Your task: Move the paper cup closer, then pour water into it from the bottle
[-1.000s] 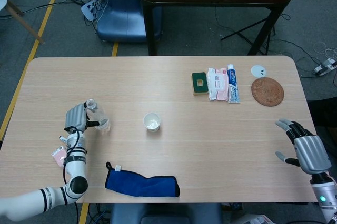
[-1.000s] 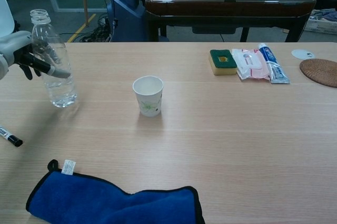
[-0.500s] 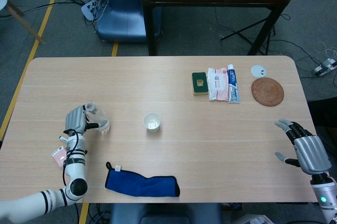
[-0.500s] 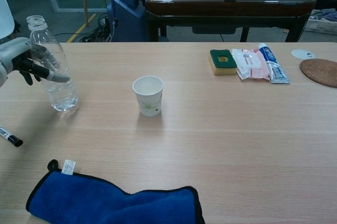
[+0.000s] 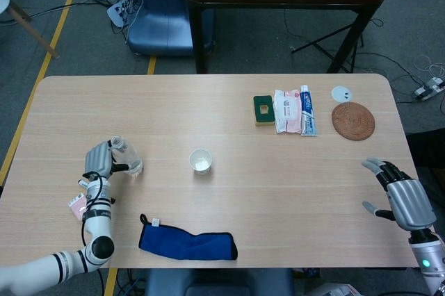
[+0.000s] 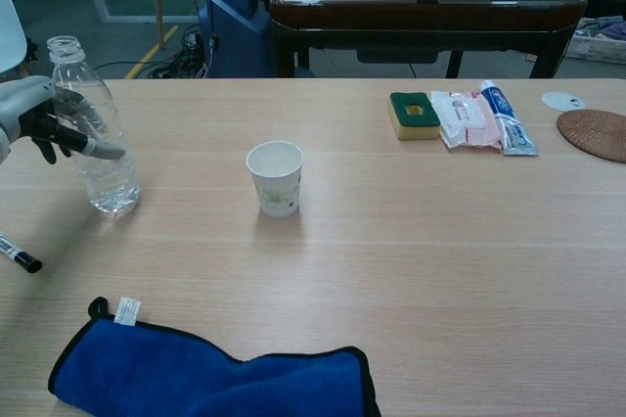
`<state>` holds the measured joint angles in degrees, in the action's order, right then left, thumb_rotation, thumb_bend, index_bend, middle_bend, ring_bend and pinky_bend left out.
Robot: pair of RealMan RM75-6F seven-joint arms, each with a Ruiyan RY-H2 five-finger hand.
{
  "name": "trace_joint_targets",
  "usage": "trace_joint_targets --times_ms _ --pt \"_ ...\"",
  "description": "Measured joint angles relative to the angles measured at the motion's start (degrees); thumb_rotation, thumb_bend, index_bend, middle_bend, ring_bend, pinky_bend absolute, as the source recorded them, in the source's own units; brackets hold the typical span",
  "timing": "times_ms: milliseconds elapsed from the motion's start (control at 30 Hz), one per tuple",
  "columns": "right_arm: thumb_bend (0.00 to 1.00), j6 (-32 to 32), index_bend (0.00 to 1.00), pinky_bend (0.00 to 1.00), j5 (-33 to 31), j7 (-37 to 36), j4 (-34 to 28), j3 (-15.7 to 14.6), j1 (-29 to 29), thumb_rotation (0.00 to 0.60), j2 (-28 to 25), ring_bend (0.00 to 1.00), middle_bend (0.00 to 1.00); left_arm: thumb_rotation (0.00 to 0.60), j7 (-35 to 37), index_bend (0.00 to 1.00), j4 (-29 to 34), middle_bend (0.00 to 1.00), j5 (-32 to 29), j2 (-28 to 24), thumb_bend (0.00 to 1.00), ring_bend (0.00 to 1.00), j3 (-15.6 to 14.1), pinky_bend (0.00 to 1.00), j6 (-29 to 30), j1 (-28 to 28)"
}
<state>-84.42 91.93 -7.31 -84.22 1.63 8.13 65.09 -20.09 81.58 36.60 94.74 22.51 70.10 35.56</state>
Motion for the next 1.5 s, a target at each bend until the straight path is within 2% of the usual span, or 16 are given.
trace_joint_targets --times_ms 267,533,1033,1400,1500 --pt "0.04 -0.1 0.2 0.46 0.0 -0.1 -0.1 0.0 0.0 0.6 -0.1 0.19 0.2 0.6 0.0 0.58 -0.6 0.58 0.1 0.2 0.06 0.47 -0.1 0.51 -0.6 -0.3" --pt "0.04 0.2 0.2 0.46 0.0 0.0 -0.1 0.0 0.1 0.6 0.0 0.19 0.2 0.6 0.4 0.56 -1.0 0.53 0.4 0.2 0.06 0.42 -0.2 0.49 -1.0 -0.7" --pt "0.04 0.6 0.2 0.46 -0.3 -0.1 0.0 -0.1 0.2 0.6 0.0 0.19 0.2 0.6 0.7 0.44 -1.8 0.4 0.6 -0.1 0.06 0.32 -0.6 0.44 -2.4 -1.4" --pt "0.04 0.5 0.2 0.46 -0.2 -0.2 -0.1 -0.1 0.2 0.6 -0.1 0.19 0.2 0.6 0.7 0.22 -0.8 0.21 0.8 -1.1 0.06 0.19 -0.8 0.35 -3.1 -1.7" --pt "0.04 0.5 0.2 0.46 -0.2 -0.2 -0.1 -0.1 0.2 0.6 -0.1 0.19 0.2 0.6 0.3 0.19 0.0 0.18 0.1 -1.8 0.06 0.17 -0.6 0.35 -3.4 -1.8"
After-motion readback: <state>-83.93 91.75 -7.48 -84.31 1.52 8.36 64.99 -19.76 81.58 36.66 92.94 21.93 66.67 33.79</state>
